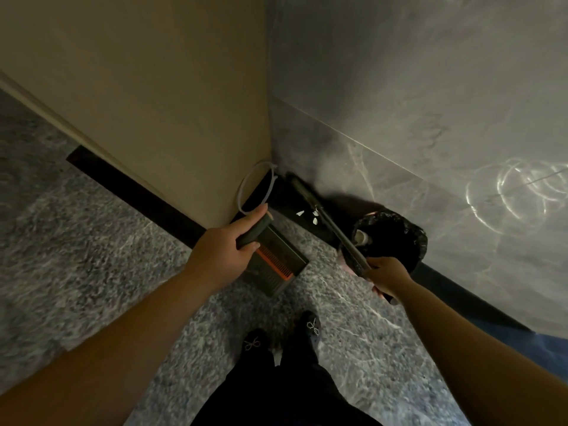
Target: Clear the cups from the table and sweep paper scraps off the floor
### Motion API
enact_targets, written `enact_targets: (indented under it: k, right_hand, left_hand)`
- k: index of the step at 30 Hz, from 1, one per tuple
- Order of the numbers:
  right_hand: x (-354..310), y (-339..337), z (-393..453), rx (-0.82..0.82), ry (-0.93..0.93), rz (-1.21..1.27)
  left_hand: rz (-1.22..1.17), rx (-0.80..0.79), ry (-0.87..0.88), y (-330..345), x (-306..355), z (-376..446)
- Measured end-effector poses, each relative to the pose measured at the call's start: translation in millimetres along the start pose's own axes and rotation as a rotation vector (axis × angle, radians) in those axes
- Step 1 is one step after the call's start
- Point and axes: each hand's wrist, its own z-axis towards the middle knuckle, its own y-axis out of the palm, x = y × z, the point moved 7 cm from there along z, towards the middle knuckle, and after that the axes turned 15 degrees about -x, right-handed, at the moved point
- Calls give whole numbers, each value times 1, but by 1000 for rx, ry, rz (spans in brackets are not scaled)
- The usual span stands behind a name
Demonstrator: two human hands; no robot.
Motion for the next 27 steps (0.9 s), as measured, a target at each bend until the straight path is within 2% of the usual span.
enact_targets:
  k: [5, 11, 21, 27]
  right_hand:
    - [10, 24, 9, -106, 13, 48]
    - [23, 41, -19, -163, 24, 40]
    - [17, 17, -45, -73, -44, 118]
    - [-13, -17, -6, -27, -42, -17]
  left_hand:
    - [-40, 12, -13, 2, -4, 3]
    - [-1, 34, -43, -3, 2, 3]
    - [45, 22, -75, 0, 9, 3]
    - [61, 36, -29, 4, 11, 11]
